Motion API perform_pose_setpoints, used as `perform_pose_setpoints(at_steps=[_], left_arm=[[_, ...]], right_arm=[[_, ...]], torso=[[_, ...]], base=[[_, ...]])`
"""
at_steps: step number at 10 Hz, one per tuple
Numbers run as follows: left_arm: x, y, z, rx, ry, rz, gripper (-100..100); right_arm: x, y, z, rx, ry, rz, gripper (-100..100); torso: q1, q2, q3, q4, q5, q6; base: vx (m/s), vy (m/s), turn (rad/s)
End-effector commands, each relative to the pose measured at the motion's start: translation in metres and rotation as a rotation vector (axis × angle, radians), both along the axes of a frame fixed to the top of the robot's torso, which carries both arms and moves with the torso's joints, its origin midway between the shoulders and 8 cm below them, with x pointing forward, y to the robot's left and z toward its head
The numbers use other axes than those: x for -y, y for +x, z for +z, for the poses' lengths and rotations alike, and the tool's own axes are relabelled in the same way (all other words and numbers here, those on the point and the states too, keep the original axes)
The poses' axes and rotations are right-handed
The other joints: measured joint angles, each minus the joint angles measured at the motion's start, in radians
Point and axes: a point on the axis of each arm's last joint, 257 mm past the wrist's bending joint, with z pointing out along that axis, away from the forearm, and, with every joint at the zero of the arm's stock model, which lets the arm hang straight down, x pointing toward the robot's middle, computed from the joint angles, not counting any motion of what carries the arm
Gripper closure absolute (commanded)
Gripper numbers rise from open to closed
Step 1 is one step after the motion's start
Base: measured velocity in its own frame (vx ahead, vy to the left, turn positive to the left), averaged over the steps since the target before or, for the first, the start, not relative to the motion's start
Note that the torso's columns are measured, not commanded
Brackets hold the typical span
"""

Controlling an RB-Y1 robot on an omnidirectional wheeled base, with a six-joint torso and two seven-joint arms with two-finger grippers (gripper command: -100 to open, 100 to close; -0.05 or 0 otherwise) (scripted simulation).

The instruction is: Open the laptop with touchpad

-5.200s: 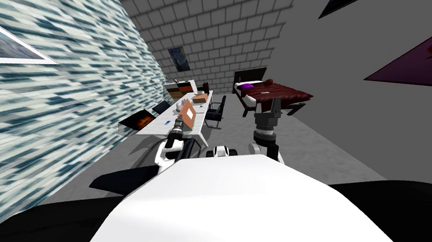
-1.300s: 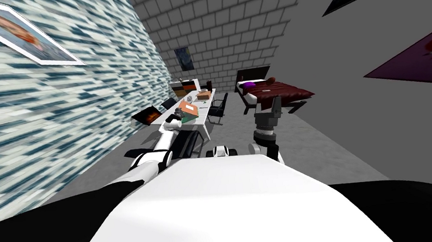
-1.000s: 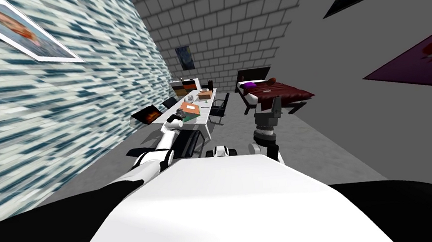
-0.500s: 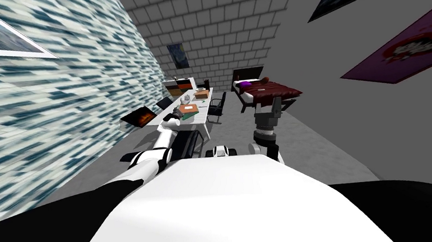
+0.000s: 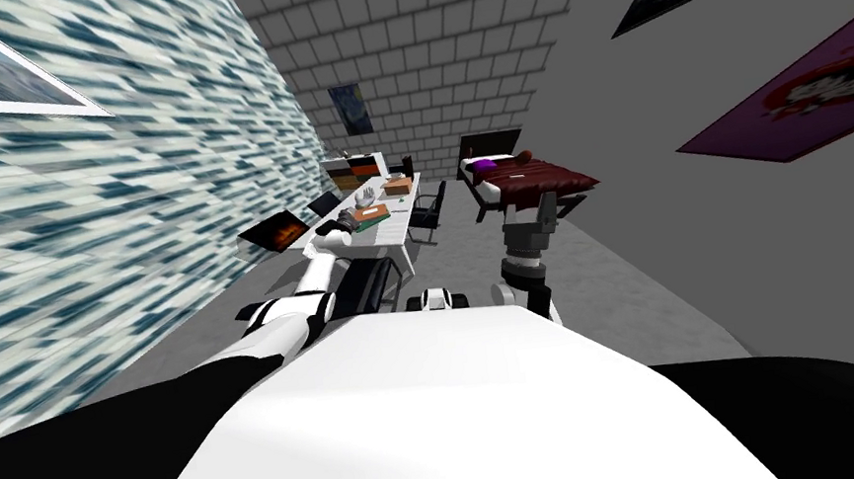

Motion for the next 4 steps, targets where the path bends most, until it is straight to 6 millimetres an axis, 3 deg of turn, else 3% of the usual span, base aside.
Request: perform_pose_setpoints(at_steps=[1, 4], left_arm=[[0.0001, -0.0005, -0.0026, -0.005, -0.001, 0.0, 0], [-0.0002, -0.0021, -0.0093, -0.018, -0.003, 0.002, 0]], right_arm=[[0.0, 0.0, 0.0, 0.0, 0.0, 0.0, 0], [0.0, 0.0, 0.0, 0.0, 0.0, 0.0, 0]], torso=[[-0.001, 0.0, 0.0, 0.0, 0.0, 0.0], [-0.002, 0.001, 0.0, 0.0, 0.0, 0.0]], base=[[0.0, 0.0, 0.0], [0.003, 0.001, -0.004]])
